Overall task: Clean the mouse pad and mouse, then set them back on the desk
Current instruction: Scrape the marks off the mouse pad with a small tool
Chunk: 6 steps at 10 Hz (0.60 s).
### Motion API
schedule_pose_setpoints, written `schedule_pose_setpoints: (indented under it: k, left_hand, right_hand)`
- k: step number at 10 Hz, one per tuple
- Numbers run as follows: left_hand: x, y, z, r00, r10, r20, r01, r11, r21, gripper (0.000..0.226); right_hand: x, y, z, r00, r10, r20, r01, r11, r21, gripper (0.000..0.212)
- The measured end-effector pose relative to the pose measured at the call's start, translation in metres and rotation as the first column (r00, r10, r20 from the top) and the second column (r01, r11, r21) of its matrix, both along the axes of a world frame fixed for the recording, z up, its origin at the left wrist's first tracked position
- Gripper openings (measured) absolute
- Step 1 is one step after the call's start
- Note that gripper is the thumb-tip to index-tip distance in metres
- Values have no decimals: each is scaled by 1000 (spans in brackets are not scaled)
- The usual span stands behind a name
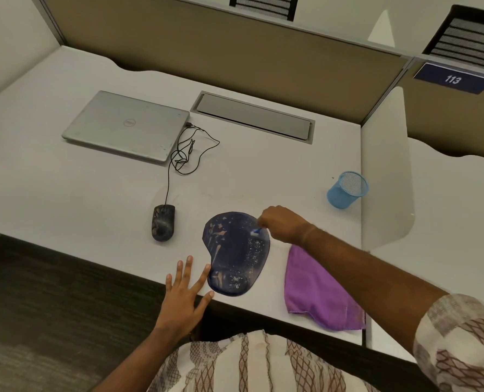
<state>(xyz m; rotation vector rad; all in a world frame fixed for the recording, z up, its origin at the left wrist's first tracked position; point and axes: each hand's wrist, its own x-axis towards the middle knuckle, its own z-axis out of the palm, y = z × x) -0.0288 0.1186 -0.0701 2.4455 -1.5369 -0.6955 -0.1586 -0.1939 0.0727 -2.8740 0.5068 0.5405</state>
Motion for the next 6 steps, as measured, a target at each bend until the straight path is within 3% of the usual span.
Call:
schedule_pose_setpoints:
  k: [3,6]
  left_hand:
    - [0,1,0,1000,1,5,-1,1000,-1,68]
    - [0,0,0,1000,-1,10,0,1000,6,68]
  right_hand:
    - [-7,15,-2,984,56,-167,-62,998,-29,19]
    - [8,16,3,995,41,-96,-45,998,-41,15]
